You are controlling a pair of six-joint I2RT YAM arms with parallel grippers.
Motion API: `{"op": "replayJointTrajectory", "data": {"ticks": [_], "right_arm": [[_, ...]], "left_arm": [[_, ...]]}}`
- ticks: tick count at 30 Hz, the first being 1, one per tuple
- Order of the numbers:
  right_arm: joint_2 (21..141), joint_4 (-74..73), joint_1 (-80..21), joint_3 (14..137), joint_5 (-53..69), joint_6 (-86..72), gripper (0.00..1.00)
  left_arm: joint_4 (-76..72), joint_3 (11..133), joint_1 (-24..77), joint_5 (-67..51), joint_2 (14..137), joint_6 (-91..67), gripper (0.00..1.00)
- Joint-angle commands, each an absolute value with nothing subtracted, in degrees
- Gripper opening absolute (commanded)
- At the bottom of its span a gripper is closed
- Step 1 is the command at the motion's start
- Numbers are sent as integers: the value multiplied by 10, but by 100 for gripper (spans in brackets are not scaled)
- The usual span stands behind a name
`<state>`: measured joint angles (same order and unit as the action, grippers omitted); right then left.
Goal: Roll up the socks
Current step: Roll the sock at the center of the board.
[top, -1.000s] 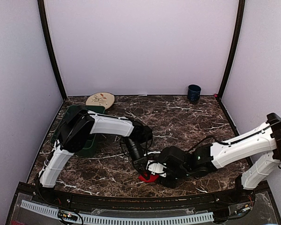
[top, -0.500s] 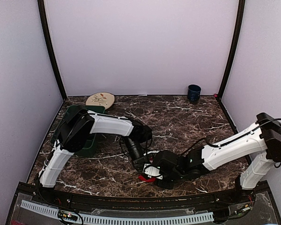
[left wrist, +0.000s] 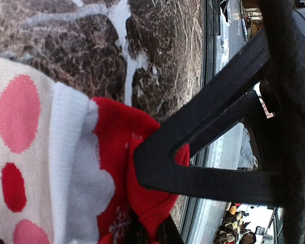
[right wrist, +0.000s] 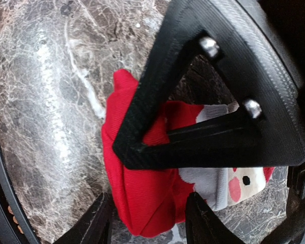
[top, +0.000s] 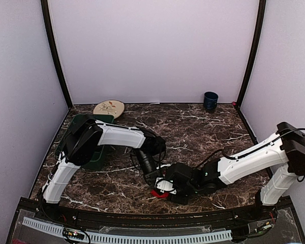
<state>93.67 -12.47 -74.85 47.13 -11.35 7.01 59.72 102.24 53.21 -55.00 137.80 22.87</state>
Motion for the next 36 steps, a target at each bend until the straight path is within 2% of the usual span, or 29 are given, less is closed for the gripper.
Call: {"op": "replayJointTrajectory", "data": {"ticks": [1, 8, 12, 16, 19, 26, 36], "right_arm": [[950, -109, -729, 485, -105, 76, 47], [963, -113, -710, 483, -64, 77, 36], [968, -118, -705, 483, -42, 74, 19], [970, -126, -703, 483, -30, 71, 8], [966, -130, -701, 480, -28, 66, 3], [957, -136, -699, 472, -34, 48, 2], [953, -145, -696, 471, -42, 29, 10]], "left_arm": [[602, 1013, 549, -551, 1382, 243, 6], [602, 1014, 549, -550, 1382, 243, 6], [602, 1014, 549, -550, 1383, 243, 6], [599, 1015, 549, -543, 1383, 235, 6], [593, 1016, 546, -521, 1384, 216, 10], [550, 995, 515, -502, 1358, 169, 22], [480, 929, 484, -495, 1305, 132, 25]]}}
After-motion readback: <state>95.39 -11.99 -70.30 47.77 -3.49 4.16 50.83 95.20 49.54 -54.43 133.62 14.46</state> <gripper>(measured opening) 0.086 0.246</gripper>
